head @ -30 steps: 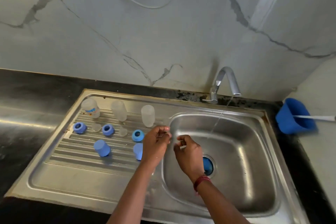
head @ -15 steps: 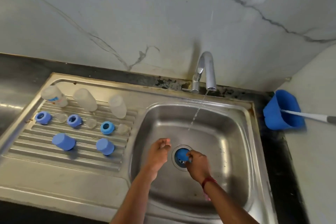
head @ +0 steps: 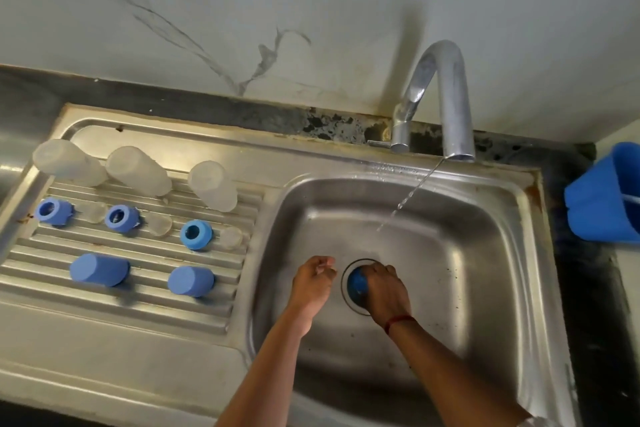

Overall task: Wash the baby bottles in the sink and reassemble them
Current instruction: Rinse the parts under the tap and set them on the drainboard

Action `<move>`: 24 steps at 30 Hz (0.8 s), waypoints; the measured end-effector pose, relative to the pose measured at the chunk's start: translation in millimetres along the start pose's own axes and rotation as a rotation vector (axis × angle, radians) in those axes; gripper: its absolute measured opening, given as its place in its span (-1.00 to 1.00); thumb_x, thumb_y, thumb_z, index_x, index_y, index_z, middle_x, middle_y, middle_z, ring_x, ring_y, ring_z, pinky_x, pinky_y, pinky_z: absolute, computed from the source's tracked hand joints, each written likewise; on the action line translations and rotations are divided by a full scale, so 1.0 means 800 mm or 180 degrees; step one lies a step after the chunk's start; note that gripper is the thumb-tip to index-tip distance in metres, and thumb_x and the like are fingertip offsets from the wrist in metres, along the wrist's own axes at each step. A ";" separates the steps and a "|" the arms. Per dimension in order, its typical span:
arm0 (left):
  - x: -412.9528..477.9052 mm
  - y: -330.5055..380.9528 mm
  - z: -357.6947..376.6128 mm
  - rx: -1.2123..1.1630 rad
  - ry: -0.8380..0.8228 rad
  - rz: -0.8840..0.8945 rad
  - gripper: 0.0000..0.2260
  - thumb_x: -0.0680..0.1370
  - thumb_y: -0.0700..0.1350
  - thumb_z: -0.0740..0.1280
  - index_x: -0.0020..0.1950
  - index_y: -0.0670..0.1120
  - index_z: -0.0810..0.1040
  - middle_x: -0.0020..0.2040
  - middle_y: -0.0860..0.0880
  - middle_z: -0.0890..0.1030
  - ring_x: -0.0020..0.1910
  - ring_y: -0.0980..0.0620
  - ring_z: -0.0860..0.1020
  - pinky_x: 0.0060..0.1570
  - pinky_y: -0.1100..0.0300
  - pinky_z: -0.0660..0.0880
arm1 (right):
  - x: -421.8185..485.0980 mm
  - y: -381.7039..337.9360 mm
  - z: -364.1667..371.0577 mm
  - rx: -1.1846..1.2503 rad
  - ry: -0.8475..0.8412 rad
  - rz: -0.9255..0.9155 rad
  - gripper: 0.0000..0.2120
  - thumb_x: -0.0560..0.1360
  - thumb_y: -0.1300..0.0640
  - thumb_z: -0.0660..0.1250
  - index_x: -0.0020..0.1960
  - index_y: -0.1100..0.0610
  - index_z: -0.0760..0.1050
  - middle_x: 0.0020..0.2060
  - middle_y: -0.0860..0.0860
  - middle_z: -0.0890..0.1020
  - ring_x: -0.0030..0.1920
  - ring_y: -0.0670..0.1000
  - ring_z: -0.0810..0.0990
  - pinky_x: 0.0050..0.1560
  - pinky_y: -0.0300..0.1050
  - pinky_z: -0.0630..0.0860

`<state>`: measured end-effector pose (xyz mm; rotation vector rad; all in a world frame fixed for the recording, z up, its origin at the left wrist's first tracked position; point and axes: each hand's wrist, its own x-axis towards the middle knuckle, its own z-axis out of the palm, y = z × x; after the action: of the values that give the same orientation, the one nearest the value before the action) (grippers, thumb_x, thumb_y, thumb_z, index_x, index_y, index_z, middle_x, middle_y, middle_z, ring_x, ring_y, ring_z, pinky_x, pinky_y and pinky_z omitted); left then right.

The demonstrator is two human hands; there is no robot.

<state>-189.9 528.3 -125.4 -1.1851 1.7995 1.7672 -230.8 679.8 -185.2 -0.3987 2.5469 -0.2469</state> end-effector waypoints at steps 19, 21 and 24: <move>-0.017 0.047 0.035 -0.0230 -0.0023 0.0558 -0.83 0.56 -0.19 0.32 0.05 0.04 0.62 -0.02 0.03 0.64 0.00 0.05 0.61 0.11 0.01 0.55 | 0.003 0.020 -0.124 0.4652 0.0558 0.0835 -0.80 0.49 0.22 0.42 0.08 0.05 0.54 0.07 0.17 0.65 -0.05 0.10 0.68 -0.15 -0.04 0.62; -0.022 0.057 0.039 -0.0224 -0.0031 0.0652 -0.83 0.57 -0.19 0.32 0.06 0.04 0.62 -0.01 0.03 0.64 0.01 0.04 0.61 0.11 0.00 0.56 | -0.002 0.023 -0.143 0.5417 0.0396 0.0723 -0.83 0.51 0.22 0.39 0.08 0.07 0.51 0.05 0.18 0.66 -0.08 0.09 0.68 -0.23 -0.12 0.58; -0.025 0.073 0.044 -0.0319 -0.0056 0.0795 -0.83 0.58 -0.21 0.30 0.09 0.01 0.60 0.00 0.00 0.64 -0.03 0.06 0.61 0.02 0.04 0.58 | -0.010 0.025 -0.157 0.5681 0.0357 0.0379 -0.71 0.47 0.37 0.39 0.10 0.09 0.47 0.10 0.17 0.63 -0.03 0.13 0.67 -0.25 -0.17 0.59</move>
<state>-232.7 560.3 -78.4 -1.0130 1.9397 2.0196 -297.4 712.7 -81.7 0.4723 1.4770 -2.1475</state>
